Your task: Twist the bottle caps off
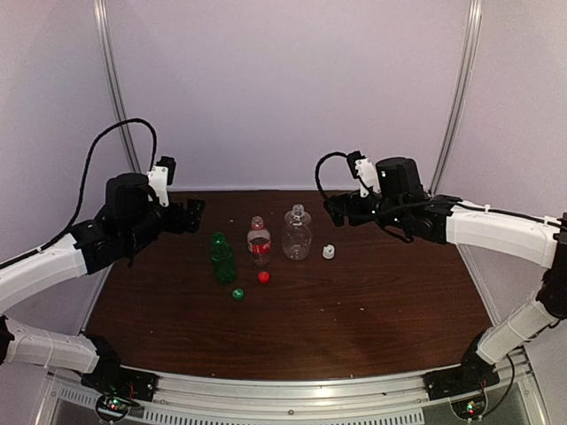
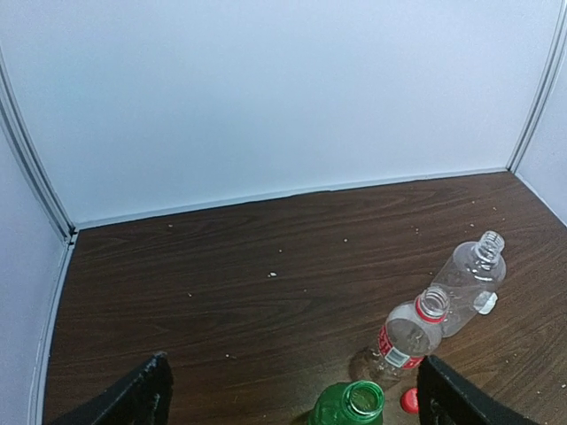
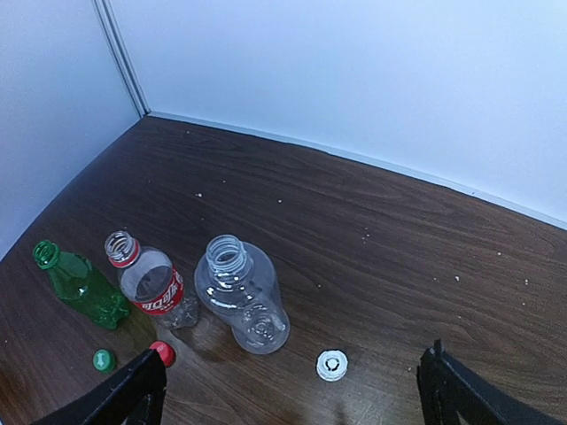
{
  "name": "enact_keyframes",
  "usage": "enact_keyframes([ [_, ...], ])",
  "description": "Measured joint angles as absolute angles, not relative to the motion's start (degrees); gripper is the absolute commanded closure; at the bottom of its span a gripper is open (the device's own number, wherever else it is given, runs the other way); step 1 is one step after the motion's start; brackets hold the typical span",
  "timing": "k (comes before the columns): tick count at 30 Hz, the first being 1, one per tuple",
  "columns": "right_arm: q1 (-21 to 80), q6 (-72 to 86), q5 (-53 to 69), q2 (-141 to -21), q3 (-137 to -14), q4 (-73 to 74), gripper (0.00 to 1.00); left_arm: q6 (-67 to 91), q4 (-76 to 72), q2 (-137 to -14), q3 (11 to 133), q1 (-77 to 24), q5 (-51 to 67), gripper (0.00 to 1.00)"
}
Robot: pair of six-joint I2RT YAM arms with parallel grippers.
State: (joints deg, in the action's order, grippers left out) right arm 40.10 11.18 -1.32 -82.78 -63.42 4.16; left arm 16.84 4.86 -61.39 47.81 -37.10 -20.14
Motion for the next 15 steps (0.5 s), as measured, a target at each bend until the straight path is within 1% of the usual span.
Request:
enact_keyframes([
  [9,36.01,10.44,0.51,-83.92,-64.16,2.76,0.00,20.69,4.60,-61.56,47.81,-28.01,-11.42,0.02],
  [15,32.82,9.63,4.73,-86.94,-67.42,2.11,0.00,22.02,3.95,-61.71,47.81,-26.13,-9.43,0.02],
])
